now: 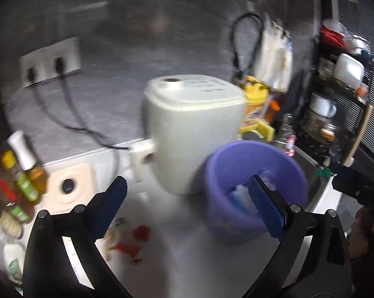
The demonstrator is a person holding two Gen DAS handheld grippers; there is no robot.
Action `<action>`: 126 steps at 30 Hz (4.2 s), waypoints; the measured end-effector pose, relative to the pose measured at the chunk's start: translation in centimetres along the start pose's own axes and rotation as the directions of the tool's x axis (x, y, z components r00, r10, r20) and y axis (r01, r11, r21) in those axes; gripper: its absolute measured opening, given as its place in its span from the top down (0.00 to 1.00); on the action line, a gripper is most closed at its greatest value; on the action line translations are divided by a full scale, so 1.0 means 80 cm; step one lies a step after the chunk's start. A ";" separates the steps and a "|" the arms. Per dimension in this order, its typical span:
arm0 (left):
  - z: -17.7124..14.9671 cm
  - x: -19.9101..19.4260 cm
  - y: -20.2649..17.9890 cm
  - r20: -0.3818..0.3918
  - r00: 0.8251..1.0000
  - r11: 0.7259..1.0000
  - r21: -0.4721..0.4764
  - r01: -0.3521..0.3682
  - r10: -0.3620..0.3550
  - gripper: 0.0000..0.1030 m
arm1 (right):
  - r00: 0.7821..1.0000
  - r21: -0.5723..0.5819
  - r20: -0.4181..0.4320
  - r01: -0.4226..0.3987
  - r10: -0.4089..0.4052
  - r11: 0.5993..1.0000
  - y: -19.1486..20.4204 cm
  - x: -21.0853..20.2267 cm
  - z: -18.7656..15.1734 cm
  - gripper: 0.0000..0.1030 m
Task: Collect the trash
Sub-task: 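Carry the medicine box over the purple bucket and open the left tool, then grasp the crumpled silver wrapper on the counter with the left tool, then grasp the red-and-white paper scrap with the right tool while the left tool holds the wrapper, then move both tools over the purple bucket and open them to drop wrapper and scrap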
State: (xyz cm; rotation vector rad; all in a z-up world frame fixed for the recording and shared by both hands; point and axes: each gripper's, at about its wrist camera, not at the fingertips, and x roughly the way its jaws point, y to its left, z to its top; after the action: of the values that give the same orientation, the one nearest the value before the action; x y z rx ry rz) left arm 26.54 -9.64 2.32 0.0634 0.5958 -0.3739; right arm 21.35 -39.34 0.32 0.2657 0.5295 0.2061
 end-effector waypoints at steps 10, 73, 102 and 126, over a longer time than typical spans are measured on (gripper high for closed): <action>-0.063 -0.056 0.119 -0.032 0.986 0.974 -0.147 -0.169 0.166 0.06 | 0.988 -0.148 -0.070 -0.146 0.137 0.978 0.115 0.060 -0.006 0.10; -0.191 -0.015 0.227 -0.259 0.920 0.895 -0.261 -0.361 0.295 0.74 | 0.839 -0.206 -0.491 -0.375 0.236 0.904 0.255 0.283 -0.140 0.89; -0.020 0.013 0.050 0.011 0.999 0.996 -0.073 -0.043 0.044 0.74 | 0.988 -0.164 -0.080 -0.144 0.132 0.976 0.121 0.084 0.024 0.84; 0.029 0.086 -0.152 0.001 0.972 0.964 0.128 0.233 -0.235 0.72 | 0.987 0.048 0.060 0.149 -0.152 0.988 -0.072 -0.044 0.008 0.46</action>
State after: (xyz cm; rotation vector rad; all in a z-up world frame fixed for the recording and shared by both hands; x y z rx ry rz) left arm 28.63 -23.58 1.03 0.1121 0.5642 -0.6418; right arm 19.44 -45.81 0.76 0.2721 0.4894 0.0391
